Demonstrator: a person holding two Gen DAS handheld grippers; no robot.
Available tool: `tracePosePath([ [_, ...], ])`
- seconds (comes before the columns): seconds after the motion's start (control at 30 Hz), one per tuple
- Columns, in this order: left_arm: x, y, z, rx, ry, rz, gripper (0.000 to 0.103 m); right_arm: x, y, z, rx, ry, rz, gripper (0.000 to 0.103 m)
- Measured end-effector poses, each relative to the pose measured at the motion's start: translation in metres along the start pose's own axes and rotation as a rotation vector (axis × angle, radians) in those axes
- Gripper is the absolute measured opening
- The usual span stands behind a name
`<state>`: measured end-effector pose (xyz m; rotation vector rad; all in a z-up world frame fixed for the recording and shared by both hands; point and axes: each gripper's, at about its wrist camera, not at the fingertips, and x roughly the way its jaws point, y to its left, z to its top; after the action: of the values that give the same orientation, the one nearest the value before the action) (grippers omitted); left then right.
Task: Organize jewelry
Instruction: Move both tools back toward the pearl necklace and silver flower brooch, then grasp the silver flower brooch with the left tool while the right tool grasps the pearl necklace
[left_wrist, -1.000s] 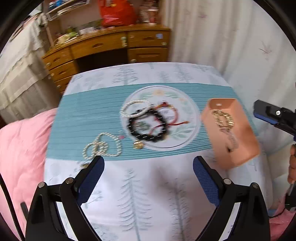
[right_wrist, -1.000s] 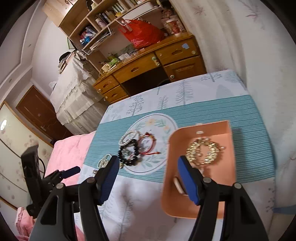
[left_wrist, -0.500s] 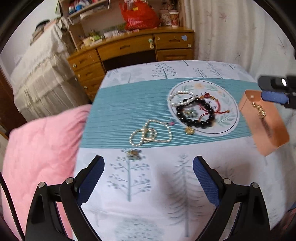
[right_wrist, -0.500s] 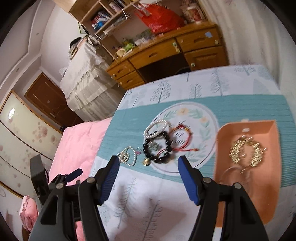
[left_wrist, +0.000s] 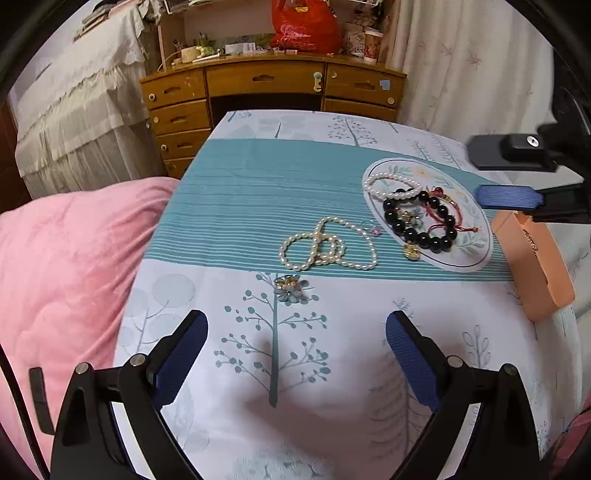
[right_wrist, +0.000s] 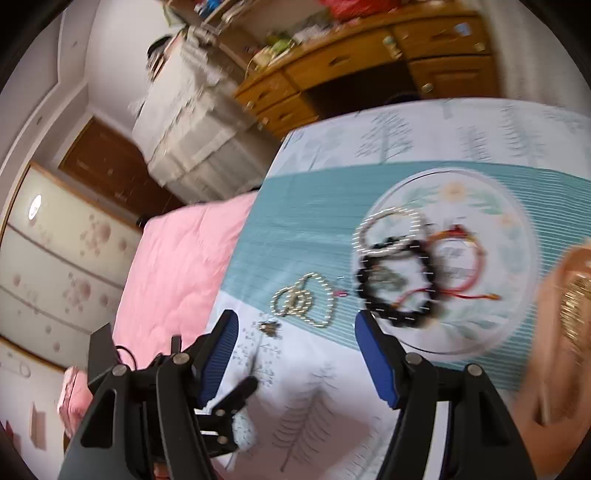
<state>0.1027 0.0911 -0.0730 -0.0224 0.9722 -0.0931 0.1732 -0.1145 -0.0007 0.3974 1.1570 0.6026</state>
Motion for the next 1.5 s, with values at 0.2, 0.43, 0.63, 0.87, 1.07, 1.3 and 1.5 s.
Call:
tracePosePath([
  [0.2, 0.014, 0.003, -0.002, 0.027, -0.045, -0.016, 0.096, 0.061, 0.014, 0.013, 0.008, 0.142, 0.025, 0.066],
  [0.43, 0.026, 0.0, 0.006, 0.05, -0.065, 0.03, 0.092, 0.104, 0.017, 0.022, 0.033, 0.19, -0.09, 0.061],
  [0.63, 0.042, 0.003, 0.008, 0.027, -0.043, -0.001, 0.076, 0.111, 0.019, 0.021, 0.016, 0.215, -0.137, 0.052],
  [0.87, 0.055, 0.002, 0.008, 0.034, -0.031, -0.009, 0.052, 0.118, 0.023, 0.022, -0.017, 0.233, -0.183, 0.05],
  [1.07, 0.055, 0.008, 0.008, 0.011, -0.063, -0.013, 0.019, 0.126, 0.023, 0.02, -0.027, 0.254, -0.209, 0.05],
  [1.3, 0.052, 0.026, 0.007, -0.057, -0.058, -0.039, 0.018, 0.136, 0.037, 0.019, -0.101, 0.249, -0.297, 0.049],
  [1.5, 0.036, 0.048, -0.003, -0.118, -0.045, -0.02, 0.018, 0.147, 0.057, 0.013, -0.225, 0.228, -0.398, 0.04],
])
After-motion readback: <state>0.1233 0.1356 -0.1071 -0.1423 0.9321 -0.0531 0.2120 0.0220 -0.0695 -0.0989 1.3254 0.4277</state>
